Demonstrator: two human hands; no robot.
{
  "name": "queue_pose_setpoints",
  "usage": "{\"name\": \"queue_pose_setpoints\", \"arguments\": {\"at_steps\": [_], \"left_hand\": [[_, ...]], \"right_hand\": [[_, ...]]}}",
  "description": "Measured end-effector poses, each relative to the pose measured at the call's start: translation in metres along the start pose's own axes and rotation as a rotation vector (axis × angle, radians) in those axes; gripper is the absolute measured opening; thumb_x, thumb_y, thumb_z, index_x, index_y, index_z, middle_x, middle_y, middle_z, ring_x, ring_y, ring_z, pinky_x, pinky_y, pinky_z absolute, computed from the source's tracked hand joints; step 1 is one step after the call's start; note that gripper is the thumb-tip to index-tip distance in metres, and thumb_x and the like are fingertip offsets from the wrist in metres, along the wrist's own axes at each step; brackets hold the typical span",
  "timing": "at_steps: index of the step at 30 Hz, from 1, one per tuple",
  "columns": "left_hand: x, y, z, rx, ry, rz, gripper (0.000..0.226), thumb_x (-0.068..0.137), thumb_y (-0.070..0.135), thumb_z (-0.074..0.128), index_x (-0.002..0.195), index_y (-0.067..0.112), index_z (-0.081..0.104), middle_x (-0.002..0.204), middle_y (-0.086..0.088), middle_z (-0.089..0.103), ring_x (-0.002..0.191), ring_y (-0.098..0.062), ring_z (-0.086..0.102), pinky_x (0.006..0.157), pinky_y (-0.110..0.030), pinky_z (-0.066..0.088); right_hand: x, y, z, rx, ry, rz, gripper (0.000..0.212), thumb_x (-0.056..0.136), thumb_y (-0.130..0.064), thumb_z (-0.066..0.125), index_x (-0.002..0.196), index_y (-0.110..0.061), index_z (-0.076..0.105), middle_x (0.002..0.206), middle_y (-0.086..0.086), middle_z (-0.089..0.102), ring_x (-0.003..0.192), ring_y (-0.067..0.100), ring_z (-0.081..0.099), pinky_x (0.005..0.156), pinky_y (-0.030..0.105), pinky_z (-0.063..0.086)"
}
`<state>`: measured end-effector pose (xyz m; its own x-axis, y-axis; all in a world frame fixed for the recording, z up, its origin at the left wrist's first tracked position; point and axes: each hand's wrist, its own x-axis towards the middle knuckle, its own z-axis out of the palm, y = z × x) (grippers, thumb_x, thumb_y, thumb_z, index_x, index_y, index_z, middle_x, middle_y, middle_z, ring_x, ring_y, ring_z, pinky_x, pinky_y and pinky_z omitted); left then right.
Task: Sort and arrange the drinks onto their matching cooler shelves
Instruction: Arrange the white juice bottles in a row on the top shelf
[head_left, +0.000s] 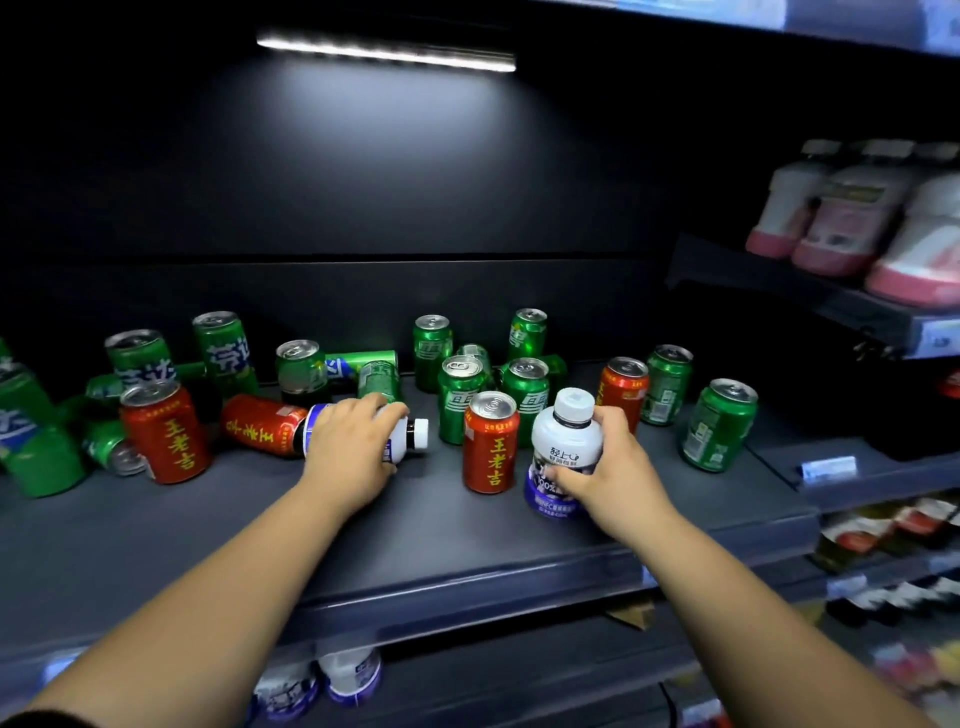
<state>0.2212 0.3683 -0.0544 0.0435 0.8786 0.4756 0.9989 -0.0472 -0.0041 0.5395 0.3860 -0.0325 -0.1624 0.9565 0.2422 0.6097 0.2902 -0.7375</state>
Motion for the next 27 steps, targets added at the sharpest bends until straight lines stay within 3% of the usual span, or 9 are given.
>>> {"name": "queue_pose_setpoints", "arguments": {"at_steps": [5, 9, 13, 16, 18, 22, 27], "left_hand": [[-0.018, -0.001, -0.015, -0.083, -0.013, 0.068, 0.074, 0.047, 0.03, 0.09, 0.115, 0.026, 0.061, 0.11, 0.004, 0.06, 0.091, -0.027, 0.059, 0.077, -0.04, 0.05], [-0.04, -0.003, -0.039, -0.285, 0.045, 0.026, 0.074, 0.056, 0.038, 0.09, 0.121, 0.029, 0.057, 0.119, 0.008, 0.057, 0.103, -0.021, 0.057, 0.088, -0.039, 0.048], [-0.065, -0.014, -0.062, -0.689, 0.103, -0.188, 0.066, 0.061, 0.028, 0.091, 0.117, 0.029, 0.056, 0.116, 0.01, 0.055, 0.106, -0.01, 0.052, 0.092, -0.029, 0.042], [-0.087, -0.028, -0.063, -0.914, 0.121, -0.357, 0.06, 0.06, 0.034, 0.09, 0.106, 0.041, 0.052, 0.116, 0.011, 0.059, 0.106, -0.008, 0.057, 0.092, -0.028, 0.046], [-0.101, -0.032, -0.064, -1.041, 0.104, -0.41, 0.06, 0.067, 0.025, 0.09, 0.109, 0.042, 0.051, 0.12, 0.014, 0.06, 0.107, -0.001, 0.059, 0.093, -0.027, 0.049], [-0.112, -0.04, -0.071, -1.07, 0.005, -0.373, 0.064, 0.073, 0.015, 0.086, 0.123, 0.032, 0.05, 0.124, 0.018, 0.059, 0.111, 0.001, 0.058, 0.096, -0.025, 0.047], [-0.114, -0.046, -0.075, -1.037, -0.117, -0.378, 0.084, 0.058, 0.025, 0.092, 0.125, 0.037, 0.043, 0.125, 0.015, 0.06, 0.113, -0.004, 0.061, 0.101, -0.037, 0.05]], "right_hand": [[-0.03, -0.012, 0.007, -0.012, -0.001, -0.022, 0.068, 0.074, -0.032, 0.086, 0.123, -0.036, 0.04, 0.121, -0.007, 0.057, 0.107, 0.016, 0.056, 0.088, 0.039, 0.05], [-0.047, -0.032, 0.021, 0.003, -0.01, -0.032, 0.068, 0.074, -0.03, 0.086, 0.125, -0.033, 0.041, 0.12, -0.008, 0.056, 0.105, 0.015, 0.055, 0.083, 0.032, 0.044], [-0.06, -0.055, 0.043, 0.021, -0.037, -0.051, 0.066, 0.075, -0.029, 0.085, 0.121, -0.039, 0.038, 0.122, -0.007, 0.055, 0.106, 0.015, 0.056, 0.084, 0.031, 0.043], [-0.065, -0.072, 0.064, 0.015, -0.054, -0.073, 0.073, 0.076, -0.03, 0.085, 0.132, -0.035, 0.039, 0.127, -0.005, 0.055, 0.11, 0.017, 0.055, 0.09, 0.033, 0.045], [-0.066, -0.083, 0.078, 0.023, -0.069, -0.095, 0.076, 0.076, -0.03, 0.084, 0.136, -0.035, 0.038, 0.133, -0.004, 0.055, 0.114, 0.019, 0.055, 0.095, 0.037, 0.047], [-0.066, -0.101, 0.101, 0.022, -0.119, -0.137, 0.077, 0.078, -0.032, 0.082, 0.139, -0.035, 0.036, 0.138, -0.005, 0.052, 0.118, 0.018, 0.053, 0.095, 0.036, 0.046], [-0.061, -0.111, 0.115, 0.046, -0.152, -0.129, 0.079, 0.079, -0.032, 0.082, 0.141, -0.035, 0.033, 0.139, -0.005, 0.052, 0.12, 0.018, 0.054, 0.1, 0.038, 0.046]]}}
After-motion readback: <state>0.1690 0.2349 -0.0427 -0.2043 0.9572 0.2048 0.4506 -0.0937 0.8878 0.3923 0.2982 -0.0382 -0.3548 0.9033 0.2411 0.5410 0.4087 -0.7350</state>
